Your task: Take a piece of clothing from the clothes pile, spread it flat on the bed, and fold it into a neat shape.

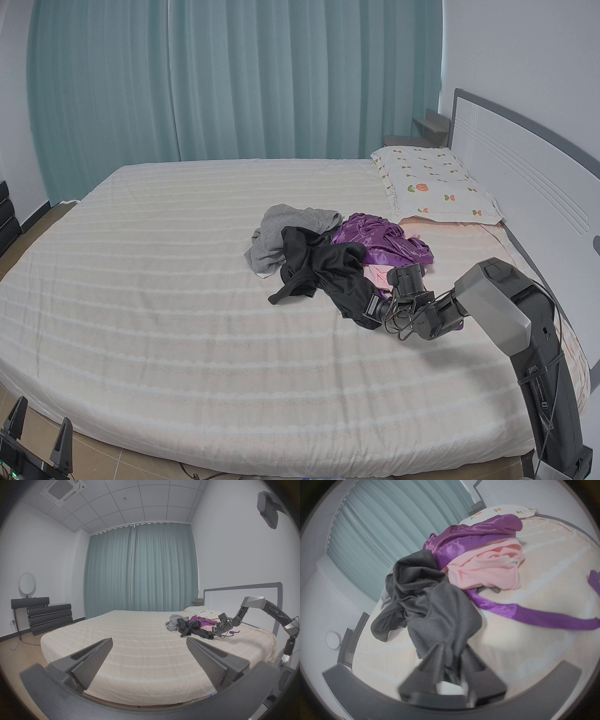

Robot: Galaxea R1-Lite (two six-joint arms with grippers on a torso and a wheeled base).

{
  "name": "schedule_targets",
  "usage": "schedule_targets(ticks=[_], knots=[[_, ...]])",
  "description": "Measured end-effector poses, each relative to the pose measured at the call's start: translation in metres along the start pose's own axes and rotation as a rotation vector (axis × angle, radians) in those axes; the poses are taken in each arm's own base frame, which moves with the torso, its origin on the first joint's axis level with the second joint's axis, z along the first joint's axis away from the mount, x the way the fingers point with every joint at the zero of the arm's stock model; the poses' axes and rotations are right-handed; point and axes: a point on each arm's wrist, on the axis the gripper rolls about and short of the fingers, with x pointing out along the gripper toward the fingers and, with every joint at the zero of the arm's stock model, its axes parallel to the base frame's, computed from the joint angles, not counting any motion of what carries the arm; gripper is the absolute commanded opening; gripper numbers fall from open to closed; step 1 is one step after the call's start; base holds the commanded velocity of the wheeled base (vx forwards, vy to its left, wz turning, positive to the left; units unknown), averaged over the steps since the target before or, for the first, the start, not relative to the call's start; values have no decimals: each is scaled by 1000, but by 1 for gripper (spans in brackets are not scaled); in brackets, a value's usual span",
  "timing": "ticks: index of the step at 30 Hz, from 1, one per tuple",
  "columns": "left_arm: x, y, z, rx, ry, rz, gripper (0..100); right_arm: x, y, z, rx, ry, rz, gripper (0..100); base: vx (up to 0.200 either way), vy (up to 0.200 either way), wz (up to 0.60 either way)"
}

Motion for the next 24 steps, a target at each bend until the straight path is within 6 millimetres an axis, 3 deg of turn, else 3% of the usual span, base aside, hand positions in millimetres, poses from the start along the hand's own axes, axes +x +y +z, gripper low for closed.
schedule_targets(ticks=[5,13,20,24], knots=[[0,0,0,0,0,0,100,-3,5,1,98,0,15,0,0,0,0],[0,0,0,0,0,0,100,-30,19,11,192,29,96,0,0,0,0],[0,0,0,0,0,0,100,-68,22,7,191,34,182,0,0,0,0],[0,0,0,0,0,0,100,-104,31,5,174,16,249,0,0,0,0]])
